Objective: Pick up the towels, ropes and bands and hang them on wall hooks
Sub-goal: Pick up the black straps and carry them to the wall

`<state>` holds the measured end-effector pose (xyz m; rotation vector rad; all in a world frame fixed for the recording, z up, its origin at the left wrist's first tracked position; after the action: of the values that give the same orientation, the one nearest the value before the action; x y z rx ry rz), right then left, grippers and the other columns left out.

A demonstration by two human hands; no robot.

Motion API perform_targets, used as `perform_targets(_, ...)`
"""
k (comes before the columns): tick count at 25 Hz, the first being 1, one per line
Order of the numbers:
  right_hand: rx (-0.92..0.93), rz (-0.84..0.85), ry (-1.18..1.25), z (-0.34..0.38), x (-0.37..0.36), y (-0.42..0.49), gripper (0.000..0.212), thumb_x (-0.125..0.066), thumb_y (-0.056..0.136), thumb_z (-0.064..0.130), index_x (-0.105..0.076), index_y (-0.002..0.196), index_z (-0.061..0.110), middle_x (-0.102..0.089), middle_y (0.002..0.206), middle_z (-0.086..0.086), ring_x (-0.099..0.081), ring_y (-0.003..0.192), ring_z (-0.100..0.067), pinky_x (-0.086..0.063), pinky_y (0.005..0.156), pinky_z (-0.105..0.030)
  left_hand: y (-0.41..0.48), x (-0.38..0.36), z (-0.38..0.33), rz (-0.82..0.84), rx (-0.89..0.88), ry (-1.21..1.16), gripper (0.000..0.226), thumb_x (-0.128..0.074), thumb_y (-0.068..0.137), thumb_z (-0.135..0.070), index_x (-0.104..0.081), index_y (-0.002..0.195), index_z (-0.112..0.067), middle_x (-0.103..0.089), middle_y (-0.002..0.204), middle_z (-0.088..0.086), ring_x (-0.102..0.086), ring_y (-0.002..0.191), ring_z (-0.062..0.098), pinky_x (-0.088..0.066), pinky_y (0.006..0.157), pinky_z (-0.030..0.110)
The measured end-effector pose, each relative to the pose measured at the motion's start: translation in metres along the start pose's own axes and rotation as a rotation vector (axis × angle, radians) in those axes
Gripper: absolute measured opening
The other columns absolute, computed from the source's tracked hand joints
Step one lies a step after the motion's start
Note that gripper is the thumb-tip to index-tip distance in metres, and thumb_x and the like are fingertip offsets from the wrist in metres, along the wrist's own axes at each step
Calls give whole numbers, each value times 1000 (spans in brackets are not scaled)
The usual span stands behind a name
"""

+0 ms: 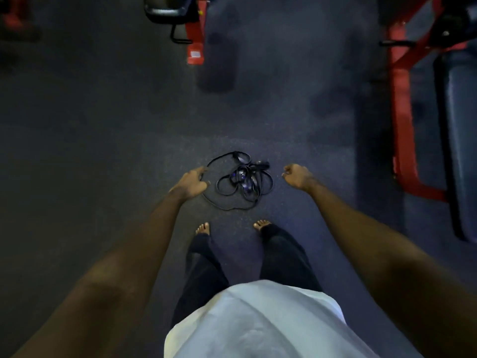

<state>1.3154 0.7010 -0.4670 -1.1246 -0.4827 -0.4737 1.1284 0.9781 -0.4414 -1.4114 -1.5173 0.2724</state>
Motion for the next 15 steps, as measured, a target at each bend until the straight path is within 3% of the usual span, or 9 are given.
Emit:
perform_targets(5,-222,-79,173,1,-65,-39,32,-51,96,20,-62,113,-6,-67,114,-23,-62,108,-38,-48,83,-38,47,10,33,180,-115,132,54,-57,95,-12,-41,147,-20,-46,145,18,-52,121,24,-38,84,25)
perform_targets(7,-292,-94,222,1,-94,-50,32,-49,96,17,-59,111,-9,-65,113,-27,-61,107,-41,-49,86,-42,58,7,44,215,-130,186,54,-58,96,-14,-42,147,-18,-50,139,18,-52,123,28,-38,85,25)
perform_targets(10,-380,-87,339,-4,-137,-59,26,-50,96,17,-60,98,-7,-65,98,-24,-62,96,-38,-47,79,-36,70,-9,60,287,-132,255,56,-58,95,-19,-40,148,-21,-51,140,16,-52,125,30,-42,90,30)
perform_targets(13,-398,-84,447,-12,-181,-45,31,-51,97,21,-62,118,1,-65,115,-16,-60,108,-34,-46,89,-34,95,-34,75,314,-139,333,58,-59,93,-22,-40,148,-22,-51,142,15,-52,126,30,-43,93,32)
perform_targets(15,-408,-106,516,-23,-216,-19,23,-51,97,23,-64,108,8,-64,110,-13,-58,102,-31,-44,85,-34,134,-60,82,323,-191,396,57,-58,93,-21,-40,147,-20,-50,143,14,-51,128,30,-44,98,34)
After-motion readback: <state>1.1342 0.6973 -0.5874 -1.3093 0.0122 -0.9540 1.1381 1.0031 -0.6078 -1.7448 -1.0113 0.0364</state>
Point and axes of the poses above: each hand's wrist, its own y-axis towards the middle knuckle, its own x-axis out of the back of the hand, z = x × y, the point moved 2 cm from there along y, towards the middle knuckle
